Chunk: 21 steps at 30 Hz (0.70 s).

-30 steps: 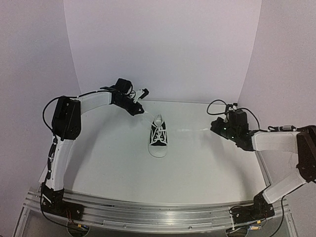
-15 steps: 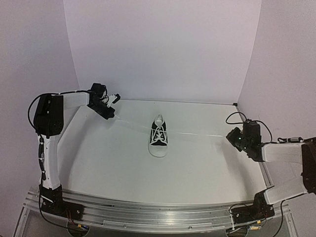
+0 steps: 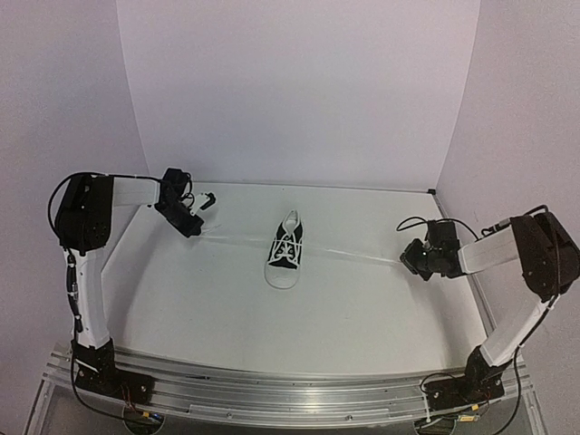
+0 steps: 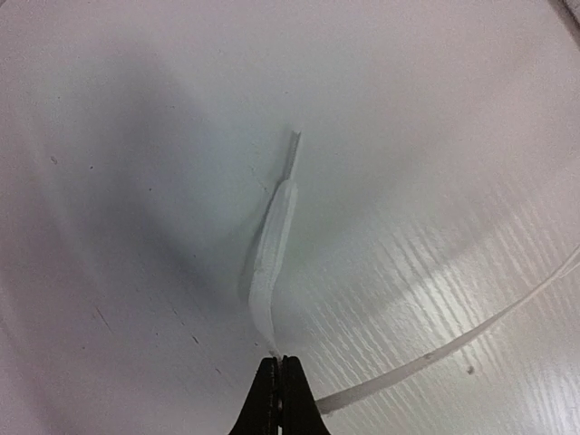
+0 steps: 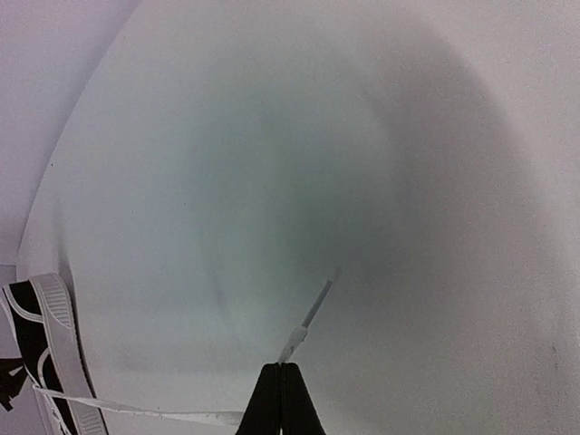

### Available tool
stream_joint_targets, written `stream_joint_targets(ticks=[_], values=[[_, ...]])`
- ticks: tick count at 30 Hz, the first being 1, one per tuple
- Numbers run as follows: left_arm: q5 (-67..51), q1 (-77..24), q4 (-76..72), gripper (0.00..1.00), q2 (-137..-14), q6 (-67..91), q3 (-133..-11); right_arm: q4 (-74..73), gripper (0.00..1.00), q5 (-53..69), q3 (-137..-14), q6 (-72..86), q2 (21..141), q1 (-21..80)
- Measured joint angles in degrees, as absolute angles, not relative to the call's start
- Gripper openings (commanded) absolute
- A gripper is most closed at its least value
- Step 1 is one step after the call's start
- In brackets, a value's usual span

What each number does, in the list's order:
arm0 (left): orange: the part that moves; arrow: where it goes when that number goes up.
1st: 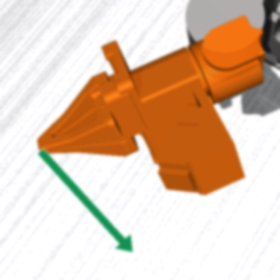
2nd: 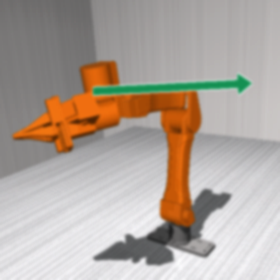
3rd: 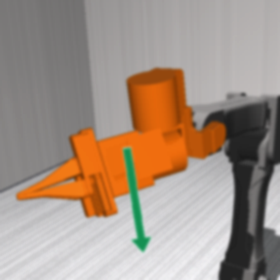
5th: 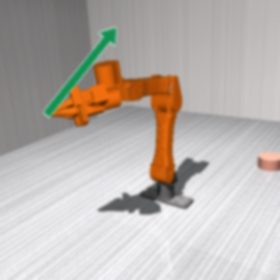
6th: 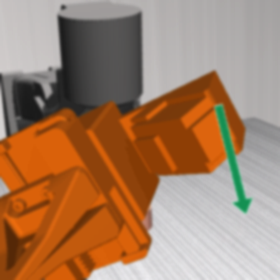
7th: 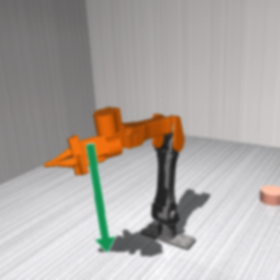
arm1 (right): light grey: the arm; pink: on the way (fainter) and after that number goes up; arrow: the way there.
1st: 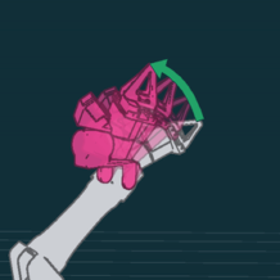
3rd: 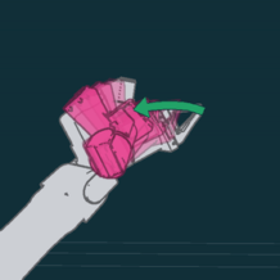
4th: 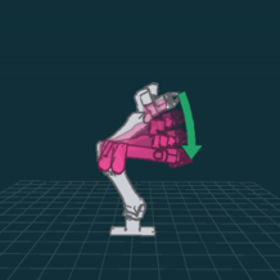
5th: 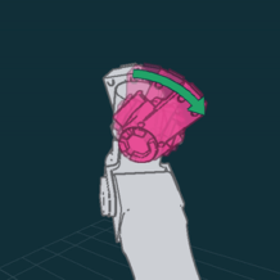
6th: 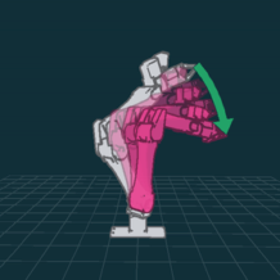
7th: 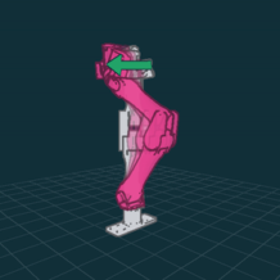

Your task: Tie the shoes

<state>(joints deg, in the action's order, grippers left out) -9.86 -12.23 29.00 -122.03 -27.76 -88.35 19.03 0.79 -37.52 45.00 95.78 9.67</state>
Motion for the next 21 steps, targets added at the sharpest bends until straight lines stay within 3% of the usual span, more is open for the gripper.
stream_joint_targets(ticks=[3, 5, 6, 8, 14, 21], values=[[-14.13, -12.39, 34.03, 0.00, -120.03, -25.25, -91.57, 14.56, 0.37, 4.00, -40.89, 44.28, 97.58, 9.72], [-17.94, -12.70, 37.38, 0.00, -118.74, -22.96, -95.34, 10.01, 0.49, 5.00, -42.95, 43.62, 97.58, 9.74], [-19.79, -12.97, 38.81, 0.00, -118.01, -21.98, -97.17, 7.66, 0.62, 5.20, -44.01, 43.31, 97.57, 9.74], [-23.94, -13.77, 41.53, 0.00, -116.11, -19.90, -100.20, 2.62, 0.72, 5.00, -46.18, 42.37, 97.28, 9.75], [-35.17, -15.84, 49.38, 0.00, -111.61, -14.54, -105.62, -10.59, 0.71, 0.72, -56.75, 31.20, 94.83, 12.92], [-40.69, -15.63, 55.27, 0.00, -111.54, -13.17, -109.73, -4.48, 0.63, 7.69, -77.31, 4.54, 100.89, 31.86]])
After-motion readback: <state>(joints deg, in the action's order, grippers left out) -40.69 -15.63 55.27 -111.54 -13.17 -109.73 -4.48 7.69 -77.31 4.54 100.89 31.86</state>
